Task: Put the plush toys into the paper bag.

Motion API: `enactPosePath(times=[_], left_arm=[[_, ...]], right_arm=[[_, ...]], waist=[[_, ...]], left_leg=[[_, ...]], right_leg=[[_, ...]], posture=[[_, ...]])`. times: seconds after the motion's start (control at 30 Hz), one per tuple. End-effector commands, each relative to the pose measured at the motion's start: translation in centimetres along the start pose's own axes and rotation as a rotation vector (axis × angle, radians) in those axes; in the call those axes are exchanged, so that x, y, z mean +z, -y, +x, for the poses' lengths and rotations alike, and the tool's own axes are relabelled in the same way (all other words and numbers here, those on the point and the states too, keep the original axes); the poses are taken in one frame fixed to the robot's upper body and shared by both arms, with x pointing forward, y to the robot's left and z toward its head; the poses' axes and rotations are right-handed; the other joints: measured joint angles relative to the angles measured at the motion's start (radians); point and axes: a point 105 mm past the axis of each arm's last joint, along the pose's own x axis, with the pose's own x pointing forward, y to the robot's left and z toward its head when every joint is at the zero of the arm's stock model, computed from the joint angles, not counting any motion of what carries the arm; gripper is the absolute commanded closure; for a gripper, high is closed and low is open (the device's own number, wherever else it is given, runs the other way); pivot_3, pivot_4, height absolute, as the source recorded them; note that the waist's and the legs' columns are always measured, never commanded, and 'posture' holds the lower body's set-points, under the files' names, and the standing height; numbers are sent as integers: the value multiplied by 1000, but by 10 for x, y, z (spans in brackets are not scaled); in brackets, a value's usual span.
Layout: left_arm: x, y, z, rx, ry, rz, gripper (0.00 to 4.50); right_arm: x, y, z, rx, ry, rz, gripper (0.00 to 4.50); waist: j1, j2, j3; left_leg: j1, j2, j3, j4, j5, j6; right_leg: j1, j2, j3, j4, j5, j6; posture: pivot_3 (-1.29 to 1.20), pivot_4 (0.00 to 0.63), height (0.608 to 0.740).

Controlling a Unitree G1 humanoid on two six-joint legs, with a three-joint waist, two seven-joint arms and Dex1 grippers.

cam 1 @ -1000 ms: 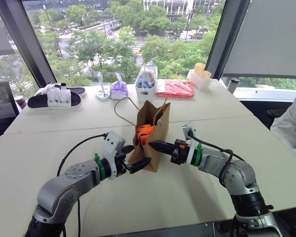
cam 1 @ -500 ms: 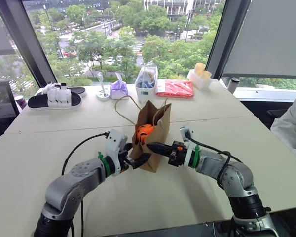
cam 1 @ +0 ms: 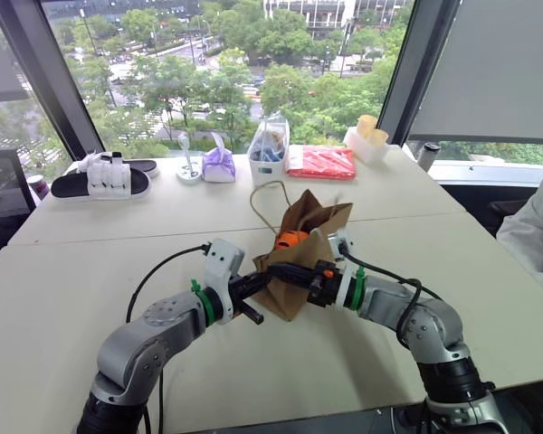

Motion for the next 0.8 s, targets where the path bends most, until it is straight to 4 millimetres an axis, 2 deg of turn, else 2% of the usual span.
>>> enactPosePath(times=[0.03,0.13,0.23,0.33,0.4,0.47,0.53,0.63,0.7,0.8], left_arm=[[17,1,-3,-15,55,60,4442],[24,-2,-6,-36,64,121,4442],[28,-2,-10,-149,32,275,4442],[33,-8,-8,-314,-20,473,4442],[46,-14,0,-387,10,538,4442],[65,-22,16,-451,57,578,4442],[72,-27,26,-490,66,599,4442],[81,-30,36,-557,96,538,4442],[75,-32,42,-617,50,509,4442],[53,-38,45,-693,-68,498,4442]], right_arm=[[17,-11,-11,46,67,-26,4500],[30,-17,-29,77,123,-12,4500],[39,-21,-49,94,174,-4,4500],[30,-18,-61,57,132,-2,4500],[27,-16,-64,38,127,3,4500],[26,-13,-70,5,134,1,4500],[25,-13,-73,-12,139,-2,4500],[22,-17,-79,-34,155,1,4500],[19,-20,-85,-59,163,8,4500],[13,-24,-92,-94,169,20,4500]], waist=[[0,0,0],[2,0,0],[1,0,0],[2,0,0],[1,1,0],[4,1,0],[6,1,0],[1,1,0],[-3,1,0],[-6,1,0]], left_leg=[[0,0,0,0,0,0],[0,0,0,0,0,0],[0,0,0,0,0,0],[0,0,0,0,-1,2],[0,0,0,0,-3,5],[0,0,0,1,-3,5],[-1,-1,-1,2,-2,4],[-1,-1,-1,1,-2,3],[-1,-1,0,0,-2,3],[-1,-1,-1,0,-2,4]], right_leg=[[0,0,0,0,0,0],[0,0,0,0,0,0],[0,0,0,0,0,0],[1,0,-1,-1,0,0],[1,0,-1,-1,0,0],[2,0,-1,-1,0,0],[2,-1,-4,-1,0,0],[2,-1,-3,-2,0,0],[0,-1,-3,-2,0,1],[-1,-1,-4,-1,1,1]], posture=[[0,150,740],[0,150,740],[0,150,740],[0,150,740],[0,150,740],[0,150,740],[0,150,740],[0,150,740],[0,150,740],[0,150,740]])
